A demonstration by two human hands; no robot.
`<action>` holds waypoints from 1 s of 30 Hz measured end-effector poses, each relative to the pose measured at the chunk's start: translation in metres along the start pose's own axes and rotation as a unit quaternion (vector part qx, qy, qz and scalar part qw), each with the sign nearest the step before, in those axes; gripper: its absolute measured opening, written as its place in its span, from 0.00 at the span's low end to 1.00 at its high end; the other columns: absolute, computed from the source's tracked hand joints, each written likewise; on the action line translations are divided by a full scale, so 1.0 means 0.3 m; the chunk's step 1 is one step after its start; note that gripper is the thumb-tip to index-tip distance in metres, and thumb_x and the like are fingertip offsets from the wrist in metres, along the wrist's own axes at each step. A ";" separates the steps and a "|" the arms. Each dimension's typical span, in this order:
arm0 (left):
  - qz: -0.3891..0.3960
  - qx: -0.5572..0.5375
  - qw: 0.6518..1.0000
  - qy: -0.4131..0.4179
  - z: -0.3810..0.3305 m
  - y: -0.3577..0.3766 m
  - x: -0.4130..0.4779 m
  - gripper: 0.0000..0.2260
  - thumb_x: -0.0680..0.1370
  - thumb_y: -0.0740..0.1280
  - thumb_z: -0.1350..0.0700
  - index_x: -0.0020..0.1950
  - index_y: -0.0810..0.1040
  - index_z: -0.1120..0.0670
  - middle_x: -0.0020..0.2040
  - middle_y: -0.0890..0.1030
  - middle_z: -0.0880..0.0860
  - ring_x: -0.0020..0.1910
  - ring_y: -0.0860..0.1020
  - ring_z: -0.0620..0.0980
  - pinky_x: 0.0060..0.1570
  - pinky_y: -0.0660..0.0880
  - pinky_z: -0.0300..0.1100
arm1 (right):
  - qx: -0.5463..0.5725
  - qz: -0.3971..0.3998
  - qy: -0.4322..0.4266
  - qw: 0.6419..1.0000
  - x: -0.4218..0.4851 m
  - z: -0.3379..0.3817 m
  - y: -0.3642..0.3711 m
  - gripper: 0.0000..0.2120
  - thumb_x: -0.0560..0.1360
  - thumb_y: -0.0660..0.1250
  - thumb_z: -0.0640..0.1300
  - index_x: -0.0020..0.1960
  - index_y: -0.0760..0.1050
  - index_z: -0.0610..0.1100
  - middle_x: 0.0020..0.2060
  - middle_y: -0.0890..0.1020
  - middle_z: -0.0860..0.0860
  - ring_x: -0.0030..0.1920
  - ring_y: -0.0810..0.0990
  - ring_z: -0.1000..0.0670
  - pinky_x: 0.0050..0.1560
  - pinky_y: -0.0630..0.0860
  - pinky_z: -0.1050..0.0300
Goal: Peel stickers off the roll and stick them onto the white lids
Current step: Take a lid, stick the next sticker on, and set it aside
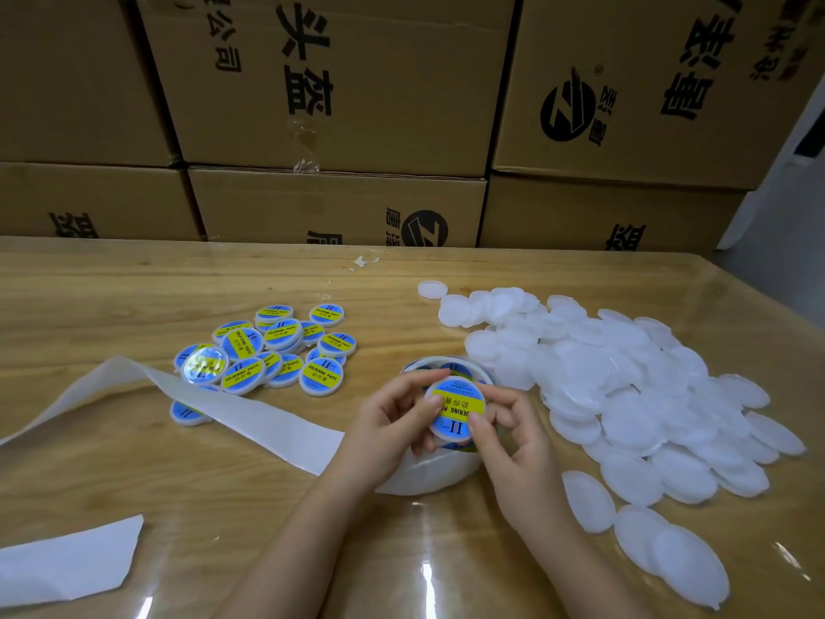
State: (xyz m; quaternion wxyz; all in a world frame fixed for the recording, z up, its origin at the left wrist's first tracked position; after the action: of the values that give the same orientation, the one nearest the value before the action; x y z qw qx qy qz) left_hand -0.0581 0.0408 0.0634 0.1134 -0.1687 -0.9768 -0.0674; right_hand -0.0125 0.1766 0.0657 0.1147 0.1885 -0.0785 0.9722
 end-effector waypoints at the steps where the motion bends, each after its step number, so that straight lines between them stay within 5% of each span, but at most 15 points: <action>1: 0.004 0.005 1.000 0.001 -0.003 0.004 -0.001 0.11 0.74 0.65 0.57 0.56 0.79 0.51 0.31 0.75 0.53 0.26 0.73 0.44 0.29 0.71 0.34 | 0.010 -0.004 0.005 1.000 0.002 -0.002 -0.002 0.07 0.77 0.66 0.39 0.50 0.74 0.51 0.37 0.84 0.52 0.42 0.82 0.56 0.43 0.74 0.69; 3: 0.013 0.016 1.000 0.001 -0.005 0.015 -0.005 0.09 0.76 0.64 0.59 0.54 0.80 0.51 0.32 0.74 0.55 0.27 0.72 0.44 0.29 0.70 0.34 | 0.030 -0.008 0.013 0.999 0.005 -0.005 -0.009 0.07 0.77 0.64 0.36 0.47 0.73 0.48 0.35 0.84 0.53 0.39 0.82 0.57 0.40 0.74 0.69; 6: 0.021 0.011 1.000 -0.003 -0.003 0.026 -0.008 0.08 0.77 0.63 0.59 0.51 0.80 0.53 0.34 0.80 0.46 0.31 0.75 0.39 0.30 0.70 0.30 | 0.044 0.003 0.016 0.999 0.002 -0.002 -0.003 0.05 0.76 0.64 0.38 0.44 0.72 0.46 0.32 0.84 0.50 0.34 0.82 0.56 0.36 0.74 0.69; 10: 0.034 0.003 0.999 0.010 -0.016 0.039 -0.008 0.07 0.74 0.64 0.55 0.46 0.82 0.52 0.41 0.84 0.46 0.41 0.80 0.40 0.42 0.75 0.32 | 0.043 0.028 0.010 0.999 0.002 0.007 0.021 0.03 0.73 0.67 0.45 0.44 0.73 0.47 0.28 0.81 0.48 0.34 0.80 0.56 0.41 0.75 0.68; 14: 0.010 0.014 1.000 0.012 -0.006 0.027 -0.006 0.08 0.73 0.70 0.56 0.51 0.80 0.47 0.33 0.77 0.48 0.34 0.74 0.45 0.33 0.72 0.34 | 0.047 0.038 0.022 0.998 0.007 0.000 0.023 0.04 0.75 0.64 0.46 0.49 0.75 0.52 0.33 0.80 0.49 0.36 0.79 0.54 0.39 0.75 0.66; 18: 0.023 0.017 1.000 -0.009 0.021 0.041 -0.006 0.20 0.68 0.72 0.58 0.57 0.74 0.47 0.43 0.81 0.53 0.36 0.75 0.47 0.28 0.71 0.36 | 0.075 0.011 0.039 0.996 0.020 -0.009 -0.002 0.14 0.78 0.61 0.35 0.57 0.74 0.51 0.39 0.82 0.52 0.32 0.78 0.55 0.32 0.75 0.63; 23: -0.013 -0.001 1.000 0.013 0.003 0.000 -0.001 0.09 0.75 0.69 0.56 0.55 0.77 0.53 0.35 0.80 0.49 0.30 0.77 0.45 0.29 0.73 0.36 | 0.117 0.070 0.074 0.988 0.011 -0.018 0.046 0.20 0.75 0.64 0.28 0.61 0.71 0.48 0.46 0.84 0.49 0.35 0.82 0.50 0.35 0.77 0.62; 30: -0.037 0.030 0.999 0.021 -0.001 -0.011 0.000 0.07 0.78 0.62 0.57 0.47 0.80 0.53 0.34 0.80 0.43 0.30 0.74 0.37 0.29 0.69 0.28 | 0.108 0.105 0.084 0.985 -0.007 -0.011 0.075 0.10 0.79 0.60 0.34 0.56 0.72 0.45 0.36 0.84 0.46 0.30 0.81 0.50 0.33 0.78 0.60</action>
State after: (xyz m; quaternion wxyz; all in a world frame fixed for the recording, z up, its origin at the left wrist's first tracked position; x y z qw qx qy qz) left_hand -0.0590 0.0377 0.0634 0.1359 -0.1272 -0.9815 -0.0455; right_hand -0.0176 0.1552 0.0596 -0.0025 0.1086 0.0174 0.9939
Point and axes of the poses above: each hand's wrist, its own x-axis towards the middle knuckle, its own y-axis out of the palm, z = x × y, the point moved 10 cm from there along x, towards the middle knuckle
